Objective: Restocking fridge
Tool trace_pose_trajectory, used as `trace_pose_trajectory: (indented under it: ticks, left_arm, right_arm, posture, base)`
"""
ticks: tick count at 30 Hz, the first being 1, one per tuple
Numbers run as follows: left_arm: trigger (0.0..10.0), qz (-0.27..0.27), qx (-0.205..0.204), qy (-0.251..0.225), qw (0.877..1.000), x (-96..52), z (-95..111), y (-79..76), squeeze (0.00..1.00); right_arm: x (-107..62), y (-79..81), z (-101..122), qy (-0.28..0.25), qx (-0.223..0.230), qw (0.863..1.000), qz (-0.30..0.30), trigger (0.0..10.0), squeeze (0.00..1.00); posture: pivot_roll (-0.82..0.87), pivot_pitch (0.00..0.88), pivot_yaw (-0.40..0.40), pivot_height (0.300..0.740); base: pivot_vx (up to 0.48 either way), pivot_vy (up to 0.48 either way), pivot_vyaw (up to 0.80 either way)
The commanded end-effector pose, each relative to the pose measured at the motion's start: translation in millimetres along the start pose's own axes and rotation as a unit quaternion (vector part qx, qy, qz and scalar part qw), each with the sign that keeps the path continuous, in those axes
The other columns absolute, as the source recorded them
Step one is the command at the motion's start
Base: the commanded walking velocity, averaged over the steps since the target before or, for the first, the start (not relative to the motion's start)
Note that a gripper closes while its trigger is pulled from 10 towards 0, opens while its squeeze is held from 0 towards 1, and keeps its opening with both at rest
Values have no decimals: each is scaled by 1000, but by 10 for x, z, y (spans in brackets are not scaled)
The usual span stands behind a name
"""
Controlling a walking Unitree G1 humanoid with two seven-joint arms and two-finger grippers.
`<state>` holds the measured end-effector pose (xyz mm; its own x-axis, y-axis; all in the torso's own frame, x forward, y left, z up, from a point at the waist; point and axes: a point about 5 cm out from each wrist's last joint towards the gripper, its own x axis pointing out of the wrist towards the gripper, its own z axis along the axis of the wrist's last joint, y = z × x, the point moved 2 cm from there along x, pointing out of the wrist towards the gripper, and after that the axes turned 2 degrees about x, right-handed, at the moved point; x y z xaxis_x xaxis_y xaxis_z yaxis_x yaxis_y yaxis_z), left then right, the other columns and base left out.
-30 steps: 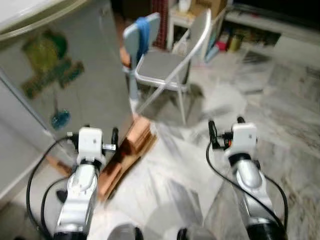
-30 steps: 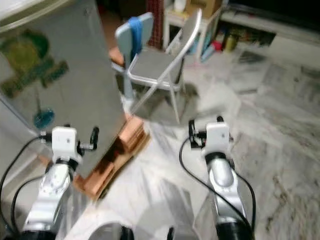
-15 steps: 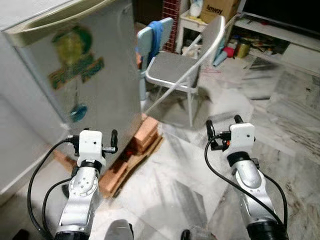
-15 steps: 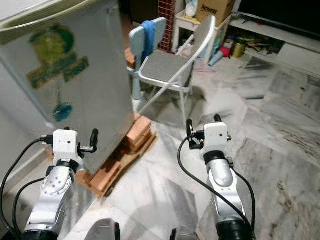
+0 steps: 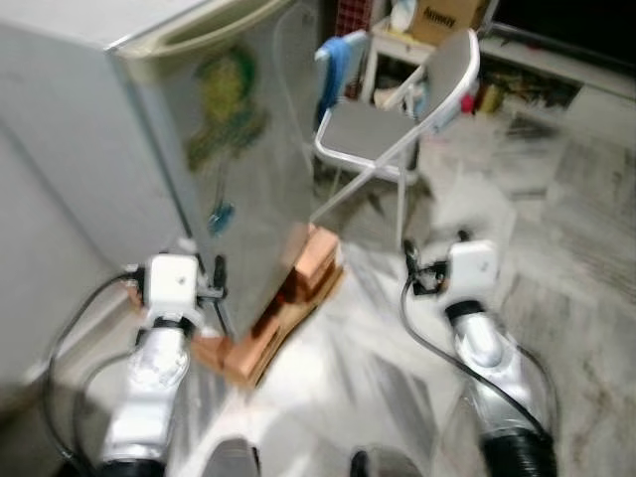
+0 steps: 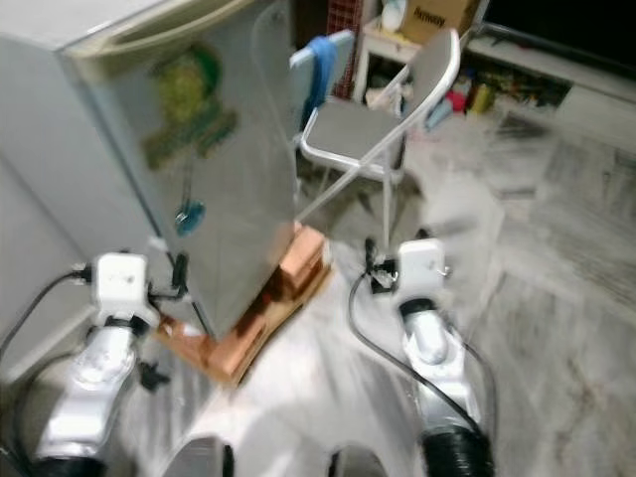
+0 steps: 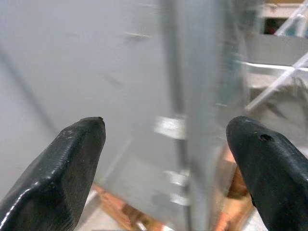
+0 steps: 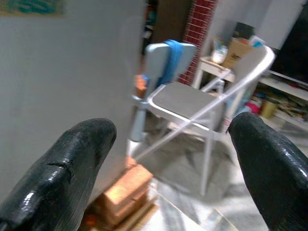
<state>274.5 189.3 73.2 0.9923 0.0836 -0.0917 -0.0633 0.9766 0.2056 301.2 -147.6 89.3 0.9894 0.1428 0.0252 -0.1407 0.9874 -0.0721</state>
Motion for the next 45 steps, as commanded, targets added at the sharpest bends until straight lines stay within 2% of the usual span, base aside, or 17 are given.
trace_pose_trajectory:
  ticks: [1,9,21,27,30,35,41,45]
  left_arm:
    - [10000,-10,-5,-2,1000,-15,18,-82,0]
    - [10000,-8,1,-18,1000,-36,56,-64,0]
    - [10000,-9,-11,-32,999,115,149,9,0]
    - [10000,12,-13,-35,999,207,168,36,0]
    - [10000,21,-25,-30,999,229,162,29,0]
    - [10000,13,-23,-32,999,214,156,-9,0]
    - [10000,7,-24,-35,999,208,152,-37,0]
    - [10000,-1,-19,-42,999,208,173,-63,0]
  right_arm:
    - [0,-112,5,0,-9,1000,-11,10000,0]
    - [22,-106,-13,7,-16,1000,-5,10000,0]
    - [42,-110,9,3,-17,1000,-5,10000,0]
    - [50,-108,20,0,-19,1000,-3,10000,0]
    - [48,-109,22,0,-20,1000,-3,10000,0]
    - [47,-111,22,0,-21,1000,-3,10000,0]
    - [49,-108,22,0,-21,1000,-2,10000,0]
    - [49,-107,16,3,-21,1000,-3,10000,0]
  posture:
    - [88,71,-46,740]
    - [92,74,-58,740]
    - [76,92,-56,740]
    - [74,96,-58,740]
    - [71,94,-60,740]
    - [70,94,-59,740]
    - [73,97,-59,740]
    - [73,96,-61,740]
  base:
    - [0,480,0]
    - [0,104,-200]
    - [0,0,-800]
    - [0,0,-773]
    - [0,104,0]
    - [0,322,0]
    - [0,0,0]
    - [68,383,-759]
